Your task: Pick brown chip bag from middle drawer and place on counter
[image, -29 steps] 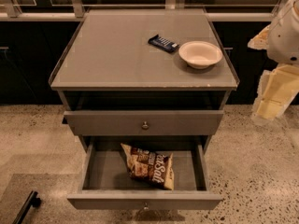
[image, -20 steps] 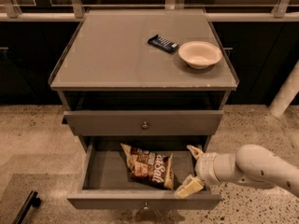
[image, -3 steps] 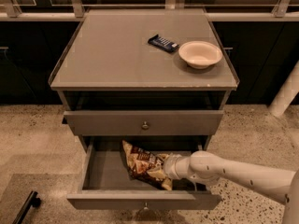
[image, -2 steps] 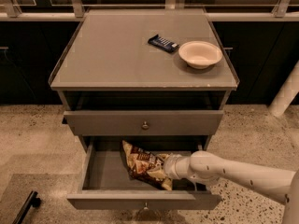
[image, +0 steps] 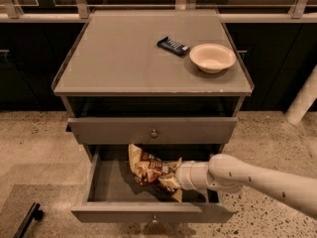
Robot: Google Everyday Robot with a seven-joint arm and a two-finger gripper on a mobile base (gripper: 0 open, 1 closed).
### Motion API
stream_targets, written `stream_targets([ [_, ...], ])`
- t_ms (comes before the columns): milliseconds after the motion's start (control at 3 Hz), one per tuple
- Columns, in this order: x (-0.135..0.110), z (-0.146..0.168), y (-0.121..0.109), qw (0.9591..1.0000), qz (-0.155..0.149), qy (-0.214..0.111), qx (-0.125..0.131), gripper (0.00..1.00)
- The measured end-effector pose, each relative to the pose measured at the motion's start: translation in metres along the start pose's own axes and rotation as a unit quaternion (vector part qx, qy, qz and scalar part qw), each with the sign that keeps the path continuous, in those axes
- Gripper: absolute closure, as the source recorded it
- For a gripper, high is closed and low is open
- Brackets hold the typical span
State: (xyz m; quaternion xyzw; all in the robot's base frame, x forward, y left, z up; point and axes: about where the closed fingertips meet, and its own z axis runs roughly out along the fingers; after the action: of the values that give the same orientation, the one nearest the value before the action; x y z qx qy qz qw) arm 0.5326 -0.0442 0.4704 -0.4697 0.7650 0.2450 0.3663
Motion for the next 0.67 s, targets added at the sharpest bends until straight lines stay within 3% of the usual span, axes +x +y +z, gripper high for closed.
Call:
stream_targets([
  [667,-0.079,-0.047,0.051,0.9983,-0.053,0.012,-0.024,1.0],
])
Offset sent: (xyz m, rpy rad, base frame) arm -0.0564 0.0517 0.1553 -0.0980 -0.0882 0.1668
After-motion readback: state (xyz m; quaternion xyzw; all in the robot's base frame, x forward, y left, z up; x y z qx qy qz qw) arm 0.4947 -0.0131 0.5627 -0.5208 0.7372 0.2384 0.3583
